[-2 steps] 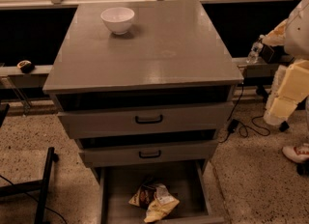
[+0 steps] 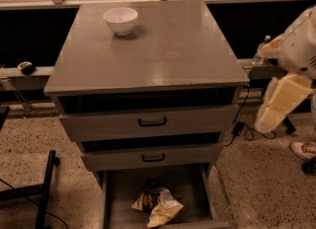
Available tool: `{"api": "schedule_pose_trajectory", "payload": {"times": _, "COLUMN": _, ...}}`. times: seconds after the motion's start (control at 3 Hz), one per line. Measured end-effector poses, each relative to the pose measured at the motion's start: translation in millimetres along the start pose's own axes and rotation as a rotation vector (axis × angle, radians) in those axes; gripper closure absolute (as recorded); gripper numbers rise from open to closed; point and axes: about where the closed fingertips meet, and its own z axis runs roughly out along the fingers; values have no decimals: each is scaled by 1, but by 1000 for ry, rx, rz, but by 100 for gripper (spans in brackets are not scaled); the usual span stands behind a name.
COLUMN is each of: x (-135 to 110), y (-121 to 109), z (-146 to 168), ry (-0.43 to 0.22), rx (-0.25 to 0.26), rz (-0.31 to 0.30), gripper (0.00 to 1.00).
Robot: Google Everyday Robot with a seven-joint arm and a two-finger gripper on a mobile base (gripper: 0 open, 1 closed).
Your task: Pick brown chip bag from bottom drawer and place on counter
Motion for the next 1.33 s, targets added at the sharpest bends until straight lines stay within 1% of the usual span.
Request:
{"api": "schedule_pose_trajectory", "payload": {"times": 0.33, "x": -12, "y": 30, "z": 84, "ry": -167, "rx": -119, "rz": 35, "gripper": 0}}
{"api": "schedule_pose_trajectory", "payload": {"times": 0.67, "x": -31, "y": 77, "z": 183, "ry": -312, "rx": -259, "rz": 63, "gripper": 0}}
{"api": "schedule_pose_trajectory", "payload": {"times": 1.0, "x": -37, "y": 98, "z": 236, "ry": -364, "rx": -320, "rz": -56, "gripper": 0}}
{"api": "schedule_pose_trajectory", "payload": {"times": 1.33, "x": -34, "y": 100, "z": 236, "ry": -362, "rx": -290, "rz": -140, "gripper": 0}}
